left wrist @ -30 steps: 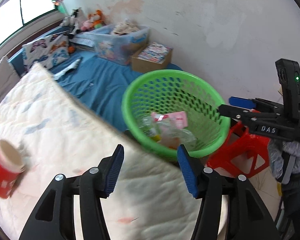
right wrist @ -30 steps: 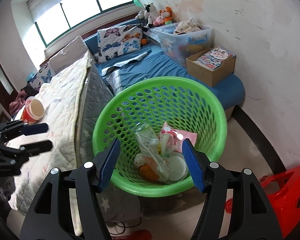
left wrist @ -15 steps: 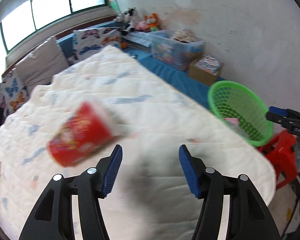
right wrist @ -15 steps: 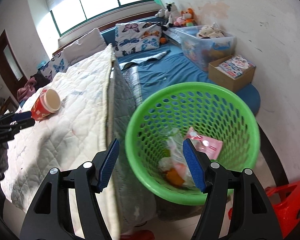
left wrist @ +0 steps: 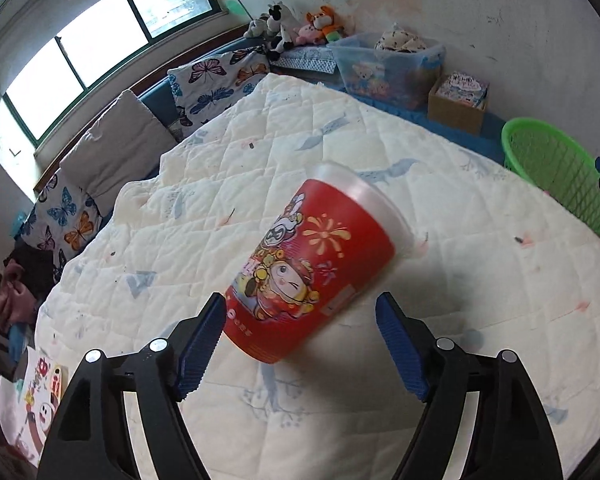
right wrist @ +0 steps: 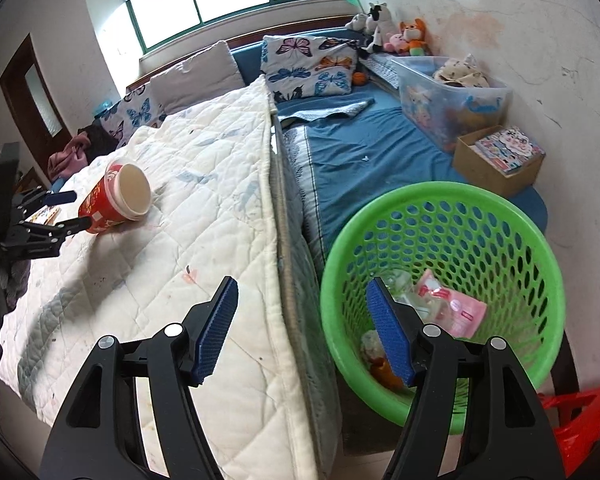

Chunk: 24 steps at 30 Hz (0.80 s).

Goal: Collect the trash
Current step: 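Return the left tool to the mattress and grasp the red paper cup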

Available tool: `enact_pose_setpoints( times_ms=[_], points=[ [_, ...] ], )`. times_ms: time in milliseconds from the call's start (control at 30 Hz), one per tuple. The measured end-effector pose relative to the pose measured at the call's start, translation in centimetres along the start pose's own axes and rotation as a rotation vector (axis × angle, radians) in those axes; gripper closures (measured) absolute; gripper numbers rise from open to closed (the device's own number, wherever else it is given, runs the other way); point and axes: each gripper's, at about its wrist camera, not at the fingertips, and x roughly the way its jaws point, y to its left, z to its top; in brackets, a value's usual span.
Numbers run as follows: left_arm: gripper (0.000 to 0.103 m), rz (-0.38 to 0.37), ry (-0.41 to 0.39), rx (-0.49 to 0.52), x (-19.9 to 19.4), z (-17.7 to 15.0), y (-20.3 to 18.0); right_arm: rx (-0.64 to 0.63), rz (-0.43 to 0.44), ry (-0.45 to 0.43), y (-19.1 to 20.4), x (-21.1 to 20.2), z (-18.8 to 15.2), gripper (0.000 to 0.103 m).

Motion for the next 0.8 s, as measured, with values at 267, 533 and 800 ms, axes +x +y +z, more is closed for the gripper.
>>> enact_pose_setpoints(
  times_ms=[267,533,800],
  points=[
    [0.024,0.005,0.022,0.081,2.7,0.4,0.3,-0.014,0.008,0.024,1.2,1.3,0.6,0.036],
    [0.024,-0.014,0.006,0.133,3.2,1.0,0.5,-0.032,0.016,0.041,2.0,2.3,0.8,0.036],
    [0.023,-0.047,0.033,0.196,4.3,1.4,0.5,-0.035,0.02,0.055,2.2,3.0,1.0,0.036]
  ],
)
